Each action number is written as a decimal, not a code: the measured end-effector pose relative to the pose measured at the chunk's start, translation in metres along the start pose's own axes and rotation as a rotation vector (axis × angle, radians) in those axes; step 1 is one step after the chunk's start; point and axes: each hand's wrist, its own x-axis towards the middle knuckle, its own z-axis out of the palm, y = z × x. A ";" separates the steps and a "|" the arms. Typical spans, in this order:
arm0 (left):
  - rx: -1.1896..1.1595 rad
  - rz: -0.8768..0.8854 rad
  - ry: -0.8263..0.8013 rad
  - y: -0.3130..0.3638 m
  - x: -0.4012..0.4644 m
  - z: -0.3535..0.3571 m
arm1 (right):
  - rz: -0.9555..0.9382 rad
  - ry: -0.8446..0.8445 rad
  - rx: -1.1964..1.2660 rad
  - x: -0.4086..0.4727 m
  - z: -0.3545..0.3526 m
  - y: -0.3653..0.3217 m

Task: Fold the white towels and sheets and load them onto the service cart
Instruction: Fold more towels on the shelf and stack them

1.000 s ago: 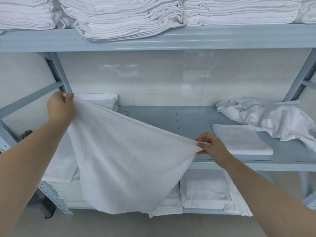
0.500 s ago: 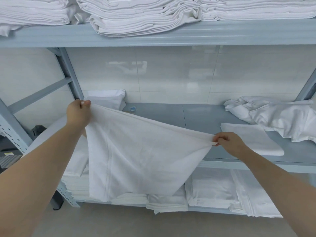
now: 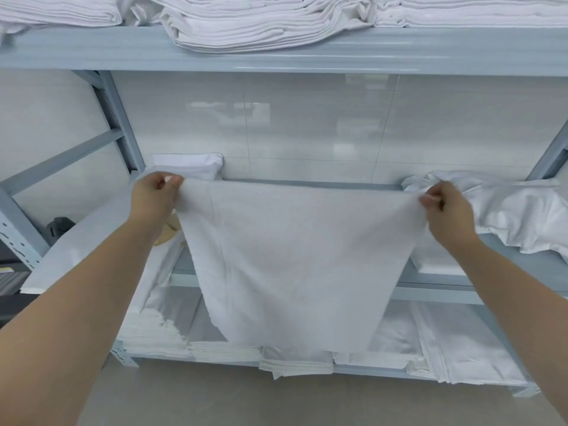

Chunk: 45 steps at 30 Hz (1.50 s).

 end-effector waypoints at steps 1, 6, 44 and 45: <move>0.004 0.019 0.009 0.002 -0.001 0.003 | -0.008 0.050 0.000 0.006 -0.005 -0.001; 0.097 -0.024 -0.210 -0.009 -0.017 0.026 | 0.091 -0.091 -0.232 0.013 -0.013 0.021; -0.354 -0.151 -0.202 -0.070 0.065 0.163 | 0.585 0.185 0.302 0.062 0.059 0.080; -0.344 -0.150 -0.201 -0.073 0.073 0.175 | 0.596 0.178 0.297 0.072 0.067 0.088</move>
